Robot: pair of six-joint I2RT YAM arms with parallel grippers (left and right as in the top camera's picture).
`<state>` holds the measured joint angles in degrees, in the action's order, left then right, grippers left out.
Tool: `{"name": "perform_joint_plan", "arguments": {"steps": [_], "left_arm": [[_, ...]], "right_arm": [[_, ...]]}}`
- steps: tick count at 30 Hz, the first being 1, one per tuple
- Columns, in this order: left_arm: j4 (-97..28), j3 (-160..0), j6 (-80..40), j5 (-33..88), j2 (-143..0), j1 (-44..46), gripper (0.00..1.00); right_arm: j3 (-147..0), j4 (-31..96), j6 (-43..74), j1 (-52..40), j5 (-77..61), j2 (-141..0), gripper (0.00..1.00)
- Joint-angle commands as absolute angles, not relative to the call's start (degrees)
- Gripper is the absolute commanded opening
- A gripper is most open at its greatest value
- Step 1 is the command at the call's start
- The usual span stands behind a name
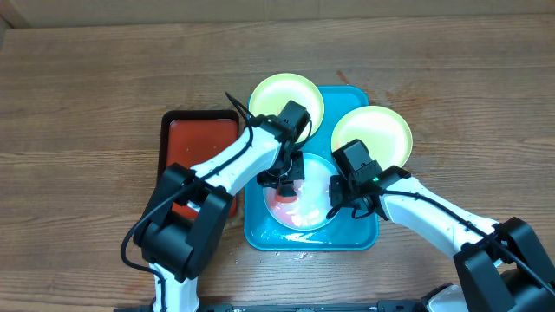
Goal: Clean dirty plates on tray and stack at the side
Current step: 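Scrub the white plate with the sponge while right gripper holds its rim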
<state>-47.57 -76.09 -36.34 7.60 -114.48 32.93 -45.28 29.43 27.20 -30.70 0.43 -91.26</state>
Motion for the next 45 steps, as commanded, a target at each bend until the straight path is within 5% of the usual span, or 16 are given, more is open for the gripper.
{"name": "perform_joint_plan", "arguments": {"steps": [1,7,15,35,45], "left_arm": [[-42.2,-73.3,-38.4,18.3,-116.5,36.4,0.04],[-37.0,-73.3,-38.3,31.2,-116.5,37.0,0.04],[-39.5,-73.3,-38.9,31.9,-116.5,39.7,0.04],[-62.3,-73.3,-46.7,-4.4,-106.1,37.8,0.04],[-63.4,-73.3,-46.3,-7.0,-99.9,37.1,0.04]], "right_arm": [[-45.3,28.6,26.7,-31.2,-0.1,-91.0,0.04],[-45.3,28.5,26.7,-31.2,-0.1,-90.9,0.04],[-45.3,28.6,26.7,-31.2,-0.1,-90.9,0.04],[-45.3,28.4,26.7,-31.2,-0.2,-90.9,0.04],[-45.3,29.2,26.5,-31.2,-0.3,-90.9,0.04]]}}
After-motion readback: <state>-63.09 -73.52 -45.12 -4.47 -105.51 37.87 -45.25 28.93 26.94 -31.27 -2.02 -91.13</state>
